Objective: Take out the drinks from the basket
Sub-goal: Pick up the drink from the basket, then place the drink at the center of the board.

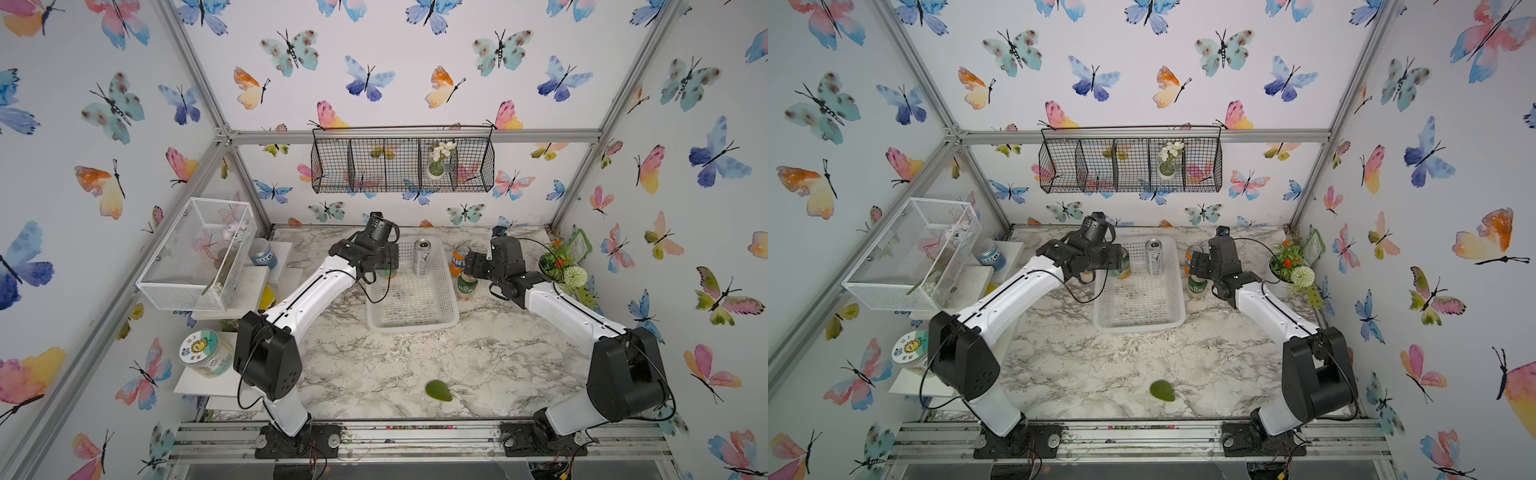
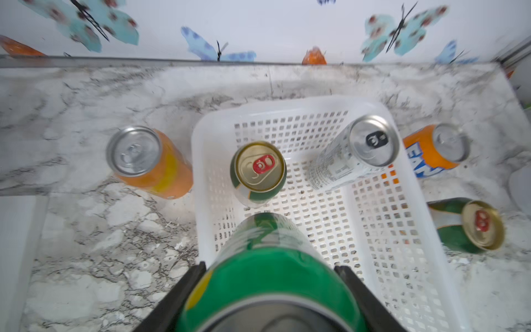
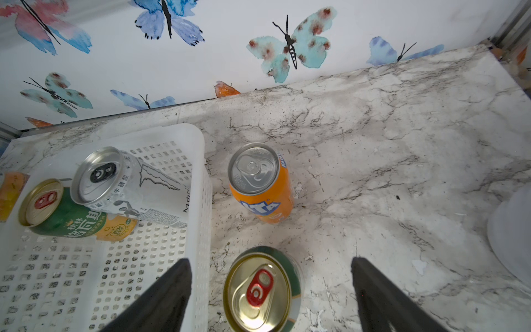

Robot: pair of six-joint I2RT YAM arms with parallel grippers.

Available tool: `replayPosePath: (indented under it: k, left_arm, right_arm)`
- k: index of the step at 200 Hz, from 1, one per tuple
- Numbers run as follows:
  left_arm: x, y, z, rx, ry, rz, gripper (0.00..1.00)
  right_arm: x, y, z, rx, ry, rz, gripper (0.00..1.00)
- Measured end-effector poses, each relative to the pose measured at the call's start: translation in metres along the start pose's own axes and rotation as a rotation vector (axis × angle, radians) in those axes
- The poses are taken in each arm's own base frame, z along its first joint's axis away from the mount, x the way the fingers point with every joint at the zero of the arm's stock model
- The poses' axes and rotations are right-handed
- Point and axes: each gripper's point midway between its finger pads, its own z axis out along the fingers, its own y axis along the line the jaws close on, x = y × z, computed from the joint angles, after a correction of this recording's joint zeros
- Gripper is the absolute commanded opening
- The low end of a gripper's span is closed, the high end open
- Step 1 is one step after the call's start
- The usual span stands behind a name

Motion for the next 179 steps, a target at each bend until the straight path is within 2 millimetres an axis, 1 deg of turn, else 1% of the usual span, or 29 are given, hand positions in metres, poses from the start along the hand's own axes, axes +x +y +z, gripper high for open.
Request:
replayPosePath:
  k: [5,7,10,15,19,20,26,40,43,45,51,56,57,60,65,76,92,106,111,112,129,151,163,179]
  left_arm:
    - [-0.005,0.004,-0.009,0.001,-0.021,-0.010,0.65]
    - [-0.005,0.004,-0.009,0.001,-0.021,-0.010,0.65]
    - [-0.010,0.010,-0.017,-0.001,-0.040,-0.021,0.65]
    - [-0.014,0.016,-0.024,-0.005,-0.057,-0.031,0.66]
    - [-0.014,0.018,-0.026,-0.007,-0.060,-0.034,0.65]
    - [-0.016,0.021,-0.029,-0.010,-0.069,-0.040,0.66]
    - [-0.018,0.029,-0.035,-0.017,-0.083,-0.051,0.66]
    - [-0.018,0.050,-0.041,-0.046,-0.099,-0.080,0.65]
    - [-0.018,0.052,-0.041,-0.051,-0.098,-0.082,0.65]
    - [-0.016,0.058,-0.040,-0.062,-0.095,-0.089,0.65]
    - [-0.013,0.066,-0.039,-0.077,-0.090,-0.098,0.65]
    - [-0.010,0.072,-0.036,-0.087,-0.084,-0.106,0.65]
    - [-0.008,0.076,-0.034,-0.095,-0.081,-0.111,0.65]
    - [-0.005,0.081,-0.031,-0.105,-0.076,-0.118,0.65]
    - [-0.002,0.085,-0.029,-0.113,-0.071,-0.125,0.65]
    - [0.015,0.102,-0.015,-0.150,-0.032,-0.146,0.64]
    - [0.041,0.115,0.004,-0.188,0.040,-0.156,0.64]
    - [0.058,0.119,0.023,-0.206,0.099,-0.159,0.64]
    - [0.061,0.120,0.027,-0.210,0.110,-0.161,0.64]
    - [0.063,0.120,0.030,-0.213,0.119,-0.160,0.64]
    - [0.075,0.123,0.050,-0.229,0.163,-0.161,0.64]
    - [0.084,0.126,0.071,-0.243,0.197,-0.162,0.64]
    - [0.085,0.128,0.078,-0.247,0.201,-0.166,0.64]
    - [0.088,0.129,0.086,-0.250,0.204,-0.168,0.67]
  right_arm:
    - [0.000,0.000,0.000,0.000,0.000,0.000,0.90]
    - [0.000,0.000,0.000,0.000,0.000,0.000,0.90]
    - [0.000,0.000,0.000,0.000,0.000,0.000,0.90]
    - [0.000,0.000,0.000,0.000,0.000,0.000,0.90]
    - [0.000,0.000,0.000,0.000,0.000,0.000,0.90]
    - [0.000,0.000,0.000,0.000,0.000,0.000,0.90]
    - [0.000,0.000,0.000,0.000,-0.001,0.001,0.90]
    - [0.000,0.000,0.000,-0.001,-0.001,0.002,0.90]
    - [0.000,0.000,0.000,-0.001,-0.001,0.002,0.90]
    - [0.000,0.000,0.000,-0.001,-0.001,0.002,0.90]
    - [0.000,0.000,0.000,-0.001,-0.001,0.004,0.90]
    - [0.000,0.000,0.000,-0.001,-0.001,0.005,0.90]
    - [0.000,0.000,0.000,-0.001,-0.001,0.006,0.90]
    - [0.000,0.000,0.000,-0.001,-0.001,0.007,0.90]
    - [0.000,0.000,0.000,-0.001,-0.001,0.008,0.90]
    - [0.000,0.000,0.000,-0.001,-0.001,0.009,0.90]
    - [0.000,0.000,0.000,-0.001,-0.001,0.012,0.90]
    - [0.000,0.000,0.000,-0.001,-0.001,0.015,0.90]
    - [0.000,0.000,0.000,-0.001,-0.001,0.015,0.90]
    - [0.000,0.000,0.000,-0.001,-0.001,0.015,0.90]
    - [0.000,0.000,0.000,-0.001,-0.001,0.015,0.90]
    - [0.000,0.000,0.000,-0.001,-0.001,0.015,0.90]
    - [0.000,0.000,0.000,-0.001,-0.001,0.015,0.90]
    - [0.000,0.000,0.000,-0.001,-0.001,0.015,0.90]
